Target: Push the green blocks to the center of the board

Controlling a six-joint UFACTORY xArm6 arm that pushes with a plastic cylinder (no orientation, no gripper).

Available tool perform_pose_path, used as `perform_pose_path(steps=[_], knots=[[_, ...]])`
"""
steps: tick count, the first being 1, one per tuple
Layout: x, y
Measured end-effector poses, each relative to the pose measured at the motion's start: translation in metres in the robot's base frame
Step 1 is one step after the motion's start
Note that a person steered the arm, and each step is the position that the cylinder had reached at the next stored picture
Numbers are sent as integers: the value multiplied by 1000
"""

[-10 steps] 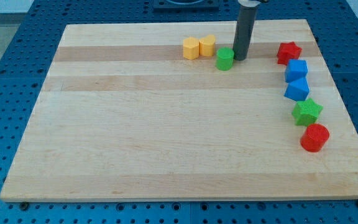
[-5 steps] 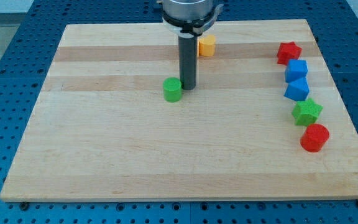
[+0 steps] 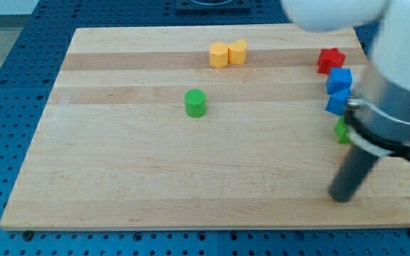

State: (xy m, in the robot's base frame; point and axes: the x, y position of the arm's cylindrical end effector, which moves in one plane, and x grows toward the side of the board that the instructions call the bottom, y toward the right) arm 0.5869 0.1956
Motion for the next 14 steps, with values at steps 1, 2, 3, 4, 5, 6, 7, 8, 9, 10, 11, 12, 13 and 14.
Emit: perform_pose_path(steps=[1,2,3,4,5,6,7,8,9,10,11,12,13,14], knots=[[-4,55],[-19,86],[-39,101],[-63,99],[-87,79],[-101,47],[-109,13],[-117,-18],[-134,-31],[-154,-45],[-153,-76],[-150,-110],[-150,-138],[-150,-163]])
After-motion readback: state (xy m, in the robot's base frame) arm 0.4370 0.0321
